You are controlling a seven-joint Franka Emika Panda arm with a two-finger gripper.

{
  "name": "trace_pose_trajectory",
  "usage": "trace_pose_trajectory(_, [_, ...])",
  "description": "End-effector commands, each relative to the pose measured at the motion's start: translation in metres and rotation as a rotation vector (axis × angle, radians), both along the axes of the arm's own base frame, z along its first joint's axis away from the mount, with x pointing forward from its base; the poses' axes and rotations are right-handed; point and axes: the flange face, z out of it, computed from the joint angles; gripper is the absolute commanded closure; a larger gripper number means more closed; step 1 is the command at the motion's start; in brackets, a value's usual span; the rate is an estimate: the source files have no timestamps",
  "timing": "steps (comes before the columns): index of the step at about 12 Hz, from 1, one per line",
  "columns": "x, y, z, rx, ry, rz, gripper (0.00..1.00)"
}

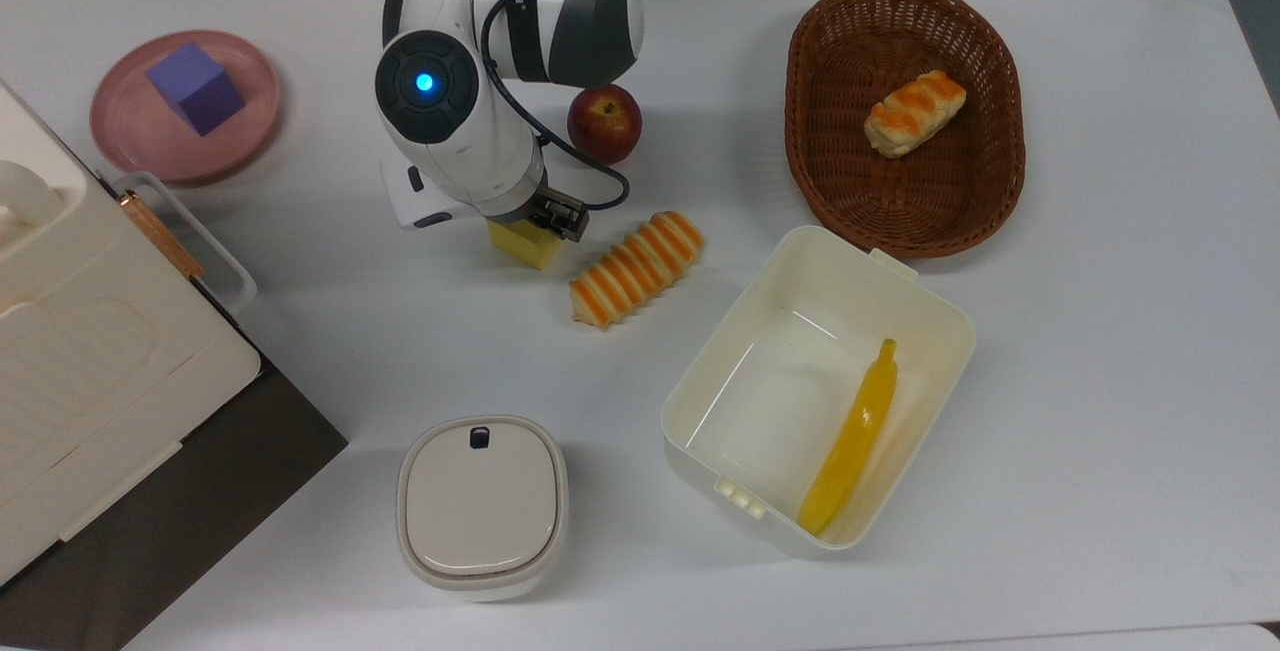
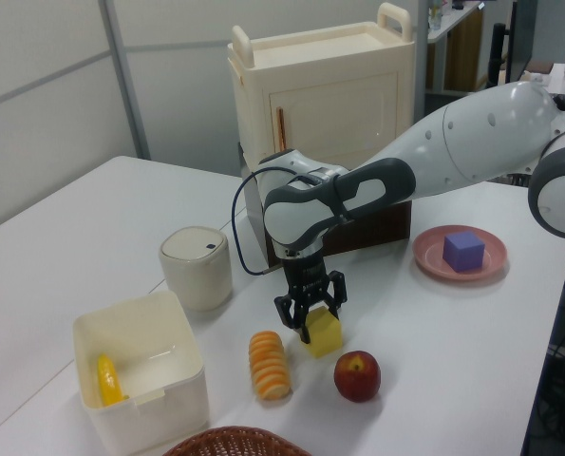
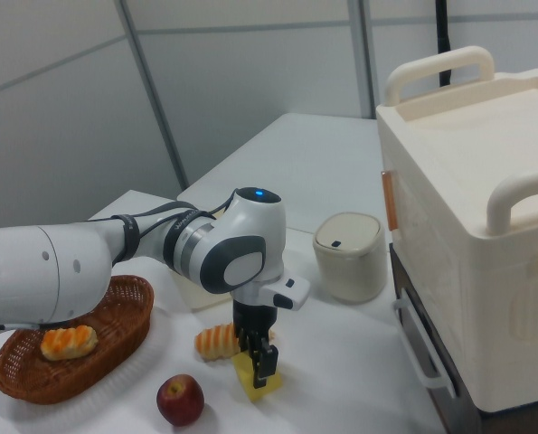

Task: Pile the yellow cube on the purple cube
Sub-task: 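Lift the yellow cube and carry it toward the purple cube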

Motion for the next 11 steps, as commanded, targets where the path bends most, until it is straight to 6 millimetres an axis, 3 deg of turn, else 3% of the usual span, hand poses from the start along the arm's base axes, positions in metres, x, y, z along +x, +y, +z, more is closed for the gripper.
trace_pose_trajectory(1, [-0.001, -0.004, 0.013, -0.005, -0.021, -0.008, 0.71])
trace_pose_trajectory(3, [-0.004, -0.019, 0.028, -0.013, -0.033, 0.011, 0.71])
trace_pose_trajectory(4, [-0.01, -0.038, 0.038, -0.015, -0.024, 0.034, 0.71])
trace_pose_trajectory(6, [-0.024, -0.081, 0.06, -0.026, -0.006, 0.083, 0.71])
trace_pose_trajectory(7, [-0.036, -0.112, 0.073, -0.018, 0.001, 0.105, 0.71])
trace_pose_trajectory(11, [-0.073, -0.198, 0.101, 0.001, 0.009, 0.16, 0.7])
